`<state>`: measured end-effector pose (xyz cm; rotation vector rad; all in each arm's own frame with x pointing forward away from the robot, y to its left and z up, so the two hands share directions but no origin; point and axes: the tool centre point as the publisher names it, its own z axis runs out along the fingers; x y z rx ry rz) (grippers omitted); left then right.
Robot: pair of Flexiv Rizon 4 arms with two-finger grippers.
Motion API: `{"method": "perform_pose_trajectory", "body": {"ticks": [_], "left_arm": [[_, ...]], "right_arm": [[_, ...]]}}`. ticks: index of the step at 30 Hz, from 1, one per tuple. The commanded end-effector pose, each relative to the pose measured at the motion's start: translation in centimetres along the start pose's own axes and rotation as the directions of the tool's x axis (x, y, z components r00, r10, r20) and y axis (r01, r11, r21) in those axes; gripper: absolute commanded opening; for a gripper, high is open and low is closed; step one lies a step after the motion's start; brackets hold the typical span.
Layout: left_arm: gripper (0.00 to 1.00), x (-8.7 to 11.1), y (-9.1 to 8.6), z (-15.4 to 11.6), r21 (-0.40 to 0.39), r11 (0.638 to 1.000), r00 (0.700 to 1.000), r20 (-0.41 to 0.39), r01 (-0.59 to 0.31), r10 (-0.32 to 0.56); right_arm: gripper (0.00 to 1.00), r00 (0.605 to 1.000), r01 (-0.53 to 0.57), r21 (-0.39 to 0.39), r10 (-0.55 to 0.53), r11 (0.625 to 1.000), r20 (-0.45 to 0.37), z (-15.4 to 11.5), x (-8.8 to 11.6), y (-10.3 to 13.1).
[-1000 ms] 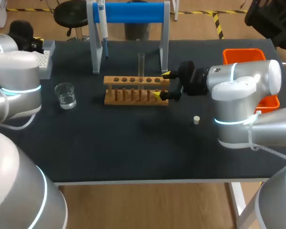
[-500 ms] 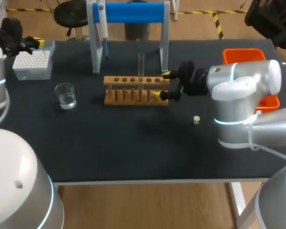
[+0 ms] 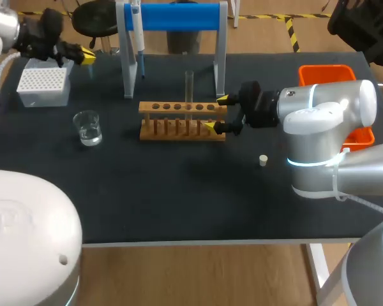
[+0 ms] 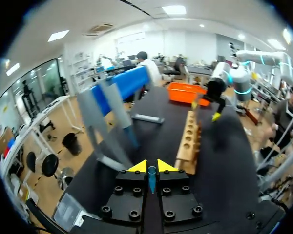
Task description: Invert the test tube, pick up the pipette, mount the tip to pipette, aspirate from beaker and dispense into the tube, eject the tip, return the pipette, and cap with the stopper.
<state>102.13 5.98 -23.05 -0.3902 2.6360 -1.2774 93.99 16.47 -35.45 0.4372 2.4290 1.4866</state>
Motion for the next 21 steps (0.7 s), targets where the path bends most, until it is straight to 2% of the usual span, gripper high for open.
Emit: {"method": "perform_pose_trajectory", "body": {"ticks": [1, 6, 11, 21], "left_arm": [[0.00, 2.6, -2.9, -0.4, -0.116, 0.989, 0.986, -0.151, -0.087, 0.069], [0.00, 5.5, -5.1, 1.0, -0.115, 0.989, 0.973, -0.223, -0.092, 0.064], [0.00, 7.9, -7.0, 2.1, -0.041, 0.994, 0.964, -0.253, -0.099, 0.085], [0.00, 11.8, -11.1, 4.8, 0.042, 0.989, 0.958, -0.245, -0.143, 0.149]], "right_arm": [[1.00, 1.000, 0.001, -0.003, -0.001, 1.000, 0.000, 0.0, 0.0, -0.1], [1.00, 1.000, 0.001, -0.003, -0.001, 1.000, 0.000, 0.0, 0.0, -0.1], [1.00, 1.000, 0.001, -0.003, -0.001, 1.000, 0.000, 0.0, 0.0, -0.1], [1.00, 1.000, 0.001, -0.003, -0.001, 1.000, 0.000, 0.0, 0.0, -0.1]]}}
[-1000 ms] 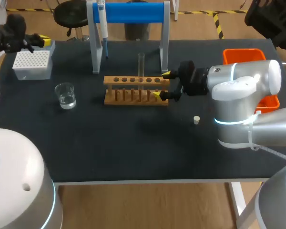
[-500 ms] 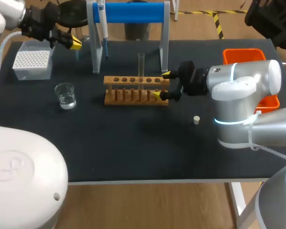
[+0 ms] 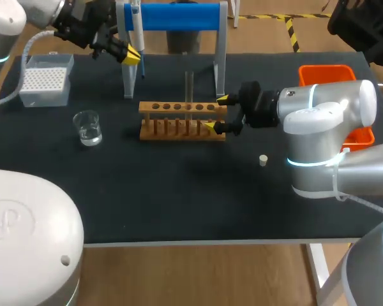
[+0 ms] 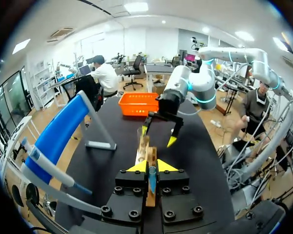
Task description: Invert the test tube, pick up the pipette, mount the tip to pipette, aspirate from beaker and dispense into the tube, eject the tip, return the pipette, and cap with the stopper.
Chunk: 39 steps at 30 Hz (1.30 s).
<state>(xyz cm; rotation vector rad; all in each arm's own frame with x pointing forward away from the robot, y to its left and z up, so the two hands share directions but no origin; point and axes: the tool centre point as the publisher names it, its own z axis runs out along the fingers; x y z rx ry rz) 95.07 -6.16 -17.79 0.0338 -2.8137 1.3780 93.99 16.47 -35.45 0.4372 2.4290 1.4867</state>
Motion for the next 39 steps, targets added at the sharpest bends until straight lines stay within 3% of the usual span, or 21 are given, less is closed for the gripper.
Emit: {"method": "perform_pose_trajectory", "body": {"ticks": [1, 6, 14, 27, 39], "left_arm": [[0.00, 1.3, -1.4, 1.8, 0.025, 0.999, 0.999, 0.035, -0.020, 0.019], [0.00, 2.4, -3.5, 3.0, 0.063, 0.997, 0.999, 0.029, -0.045, 0.043], [0.00, 4.3, -5.6, 3.5, 0.083, 0.997, 1.000, 0.014, 0.007, -0.008], [0.00, 4.2, -6.2, 4.8, 0.132, 0.991, 1.000, -0.016, 0.018, -0.016], [0.00, 4.3, -6.0, 4.5, 0.129, 0.991, 1.000, -0.018, 0.021, -0.019]], "right_arm": [[1.00, 1.000, 0.001, -0.003, -0.001, 1.000, 0.000, 0.0, 0.0, -0.1], [1.00, 1.000, 0.001, -0.003, -0.001, 1.000, 0.000, 0.0, 0.0, -0.1], [1.00, 1.000, 0.001, -0.003, -0.001, 1.000, 0.000, 0.0, 0.0, -0.1], [1.00, 1.000, 0.001, -0.003, -0.001, 1.000, 0.000, 0.0, 0.0, -0.1], [1.00, 1.000, 0.001, -0.003, -0.001, 1.000, 0.000, 0.0, 0.0, -0.1]]}}
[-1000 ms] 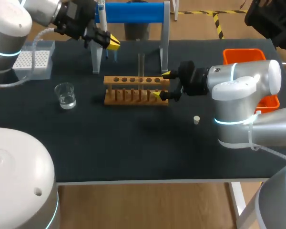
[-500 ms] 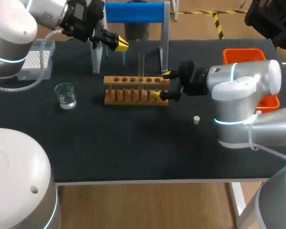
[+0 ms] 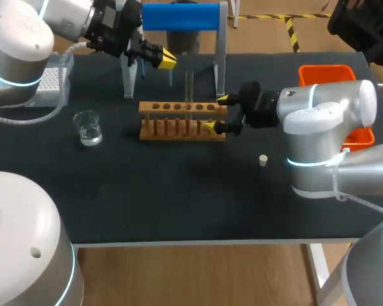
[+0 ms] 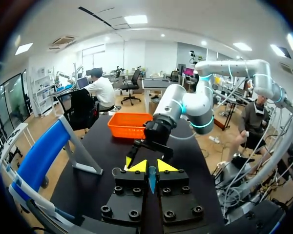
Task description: Invert the test tube, pick up the pipette, mount the tip to pipette, aspirate from beaker and dispense into the tube, eject the tip, return the pipette, and cap with the stopper.
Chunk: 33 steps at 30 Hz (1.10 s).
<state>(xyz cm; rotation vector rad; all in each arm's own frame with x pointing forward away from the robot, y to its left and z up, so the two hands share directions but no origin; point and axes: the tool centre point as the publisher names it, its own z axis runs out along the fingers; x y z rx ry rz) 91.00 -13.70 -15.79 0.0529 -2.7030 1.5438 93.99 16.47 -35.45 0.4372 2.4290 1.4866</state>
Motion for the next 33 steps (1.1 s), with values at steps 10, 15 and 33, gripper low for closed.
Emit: {"method": "perform_pose_trajectory", "body": {"ticks": [10, 15, 33], "left_arm": [[0.00, 0.1, 0.2, -0.3, 0.003, 1.000, 1.000, -0.001, 0.008, -0.008], [0.00, 0.1, 0.2, -0.3, 0.003, 1.000, 1.000, -0.001, 0.008, -0.008], [0.00, 0.1, 0.2, -0.3, 0.003, 1.000, 1.000, -0.001, 0.008, -0.008]], "right_arm": [[1.00, 1.000, 0.001, -0.003, -0.001, 1.000, 0.000, 0.0, 0.0, -0.1], [1.00, 1.000, 0.001, -0.003, -0.001, 1.000, 0.000, 0.0, 0.0, -0.1], [1.00, 1.000, -0.001, -0.068, 0.002, 0.998, 0.000, -5.1, -1.1, -0.8]]}}
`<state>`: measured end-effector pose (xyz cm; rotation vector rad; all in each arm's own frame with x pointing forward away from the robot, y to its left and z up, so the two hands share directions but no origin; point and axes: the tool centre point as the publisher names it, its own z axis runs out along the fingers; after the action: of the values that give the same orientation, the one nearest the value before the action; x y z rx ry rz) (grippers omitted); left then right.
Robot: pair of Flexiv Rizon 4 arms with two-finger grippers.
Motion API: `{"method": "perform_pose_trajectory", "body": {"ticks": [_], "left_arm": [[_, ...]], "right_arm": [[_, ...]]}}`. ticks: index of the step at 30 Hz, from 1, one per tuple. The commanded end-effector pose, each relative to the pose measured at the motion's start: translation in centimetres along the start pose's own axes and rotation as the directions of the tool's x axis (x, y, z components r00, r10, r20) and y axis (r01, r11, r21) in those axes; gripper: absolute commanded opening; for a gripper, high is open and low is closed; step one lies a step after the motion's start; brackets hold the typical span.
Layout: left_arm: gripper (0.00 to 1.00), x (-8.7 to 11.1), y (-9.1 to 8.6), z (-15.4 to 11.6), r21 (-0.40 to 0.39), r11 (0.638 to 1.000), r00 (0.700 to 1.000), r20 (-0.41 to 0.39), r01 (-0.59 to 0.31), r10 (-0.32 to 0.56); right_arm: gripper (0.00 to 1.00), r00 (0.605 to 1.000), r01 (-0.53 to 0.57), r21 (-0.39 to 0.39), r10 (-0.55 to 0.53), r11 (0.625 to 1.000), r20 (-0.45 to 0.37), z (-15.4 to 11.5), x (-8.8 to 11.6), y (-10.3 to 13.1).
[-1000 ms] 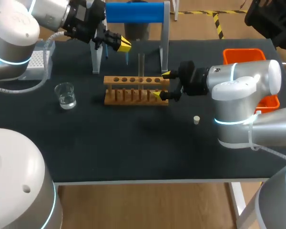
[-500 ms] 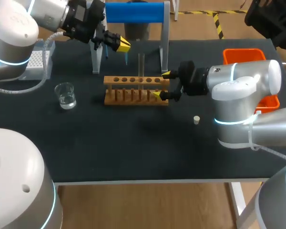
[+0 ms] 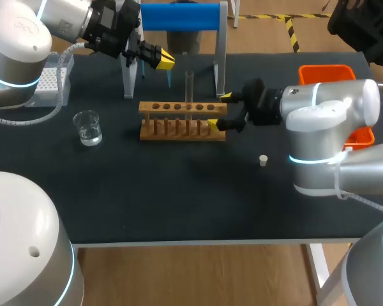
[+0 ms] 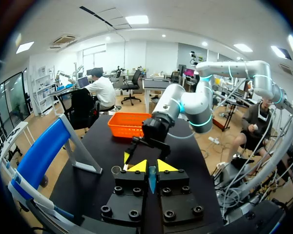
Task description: Invert the test tube, pick up the pipette, mount the tip to pipette, aspirate from beaker and dispense into the tube, eject the tip, return the pipette, and cap with the stopper.
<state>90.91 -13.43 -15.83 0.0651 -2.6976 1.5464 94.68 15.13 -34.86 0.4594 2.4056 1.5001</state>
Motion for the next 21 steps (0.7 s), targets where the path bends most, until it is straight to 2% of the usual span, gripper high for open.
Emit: {"method": "perform_pose_trajectory", "body": {"ticks": [1, 6, 13, 21], "left_arm": [[0.00, 0.0, 0.0, -0.1, 0.000, 1.000, 1.000, -0.002, 0.000, 0.000], [0.00, 0.0, 0.0, -0.1, 0.000, 1.000, 1.000, -0.002, 0.000, 0.000], [0.00, 0.0, 0.0, -0.1, 0.000, 1.000, 1.000, -0.002, 0.000, 0.000], [0.00, 0.0, 0.0, -0.1, 0.000, 1.000, 1.000, -0.002, 0.000, 0.000]], "right_arm": [[1.00, 1.000, 0.017, -0.060, -0.018, 0.998, -0.015, -4.7, 0.2, -0.9], [1.00, 0.997, 0.042, -0.111, -0.048, 0.993, -0.052, -8.0, 1.3, -1.3], [1.00, 0.977, 0.008, -0.216, -0.054, 0.976, -0.205, -12.1, 3.8, -0.2], [1.00, 0.939, -0.040, -0.311, -0.071, 0.949, -0.336, -14.4, 5.8, 1.9]]}}
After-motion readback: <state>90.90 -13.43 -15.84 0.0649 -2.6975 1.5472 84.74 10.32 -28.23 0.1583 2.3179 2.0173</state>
